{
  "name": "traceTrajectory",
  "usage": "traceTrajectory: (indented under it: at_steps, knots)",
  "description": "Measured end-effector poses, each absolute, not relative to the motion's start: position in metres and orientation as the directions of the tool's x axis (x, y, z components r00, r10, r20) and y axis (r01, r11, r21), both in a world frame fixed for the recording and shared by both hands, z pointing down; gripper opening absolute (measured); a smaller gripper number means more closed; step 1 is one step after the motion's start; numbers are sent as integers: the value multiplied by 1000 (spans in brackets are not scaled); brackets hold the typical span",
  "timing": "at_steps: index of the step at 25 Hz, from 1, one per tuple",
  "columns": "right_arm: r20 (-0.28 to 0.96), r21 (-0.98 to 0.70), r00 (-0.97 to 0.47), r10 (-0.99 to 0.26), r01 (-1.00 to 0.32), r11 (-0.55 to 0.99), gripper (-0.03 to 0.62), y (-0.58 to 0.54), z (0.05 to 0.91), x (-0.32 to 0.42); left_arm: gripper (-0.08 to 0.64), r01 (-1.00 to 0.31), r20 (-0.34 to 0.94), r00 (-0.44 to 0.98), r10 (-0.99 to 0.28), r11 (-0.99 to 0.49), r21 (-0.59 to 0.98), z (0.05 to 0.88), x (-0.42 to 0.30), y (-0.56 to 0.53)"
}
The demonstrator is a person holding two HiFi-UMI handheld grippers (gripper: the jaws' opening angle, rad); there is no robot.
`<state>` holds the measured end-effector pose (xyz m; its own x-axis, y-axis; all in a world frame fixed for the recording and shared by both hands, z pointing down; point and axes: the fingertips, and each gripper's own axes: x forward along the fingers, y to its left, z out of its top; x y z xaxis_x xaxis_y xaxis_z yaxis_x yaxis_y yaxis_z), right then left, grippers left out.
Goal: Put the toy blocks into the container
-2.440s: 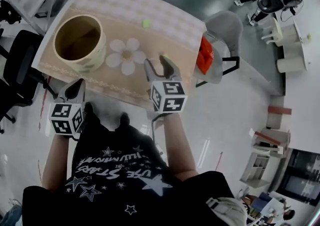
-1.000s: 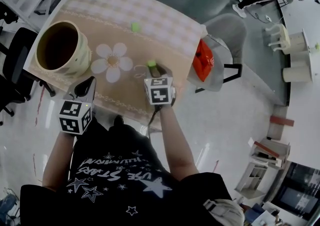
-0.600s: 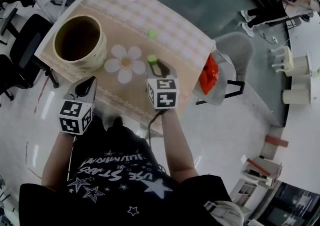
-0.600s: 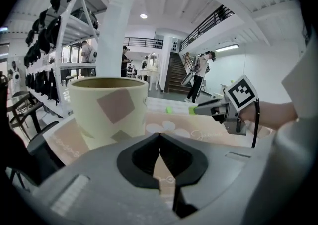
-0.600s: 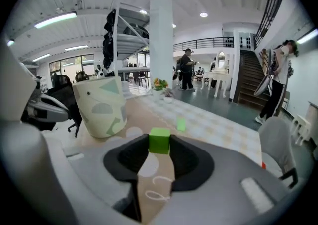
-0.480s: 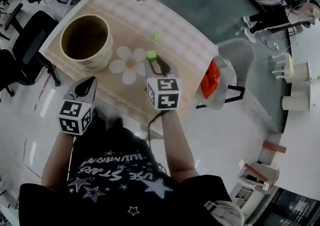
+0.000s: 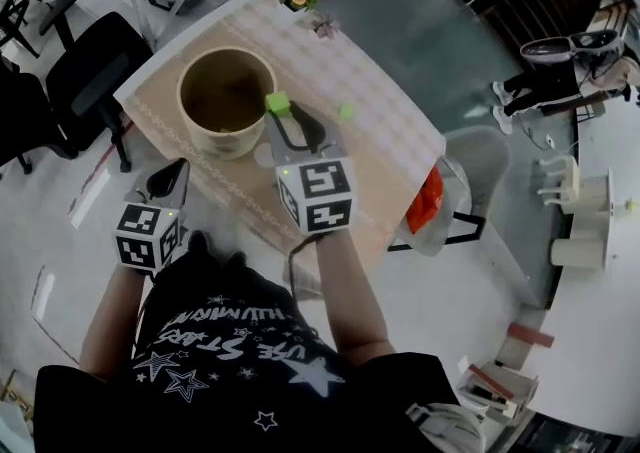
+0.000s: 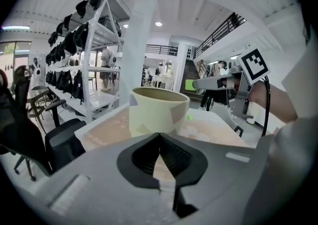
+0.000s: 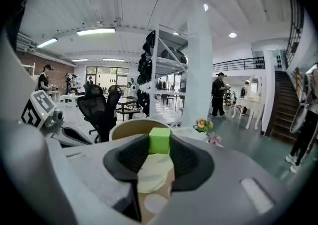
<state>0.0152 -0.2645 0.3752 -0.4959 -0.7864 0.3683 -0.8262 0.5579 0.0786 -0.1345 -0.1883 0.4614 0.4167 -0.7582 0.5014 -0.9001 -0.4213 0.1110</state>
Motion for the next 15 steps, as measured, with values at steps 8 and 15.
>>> traceTrajectory:
  at_steps: [8, 15]
  knots:
    - [425, 110, -482, -766, -813, 572, 137, -271, 388, -32, 9, -908, 457, 408, -790, -401, 117, 445, -176, -203]
    - [411, 125, -420, -809, -853, 506, 163, -277, 386, -39, 9, -886, 446, 453, -772, -444, 131, 448, -190, -210]
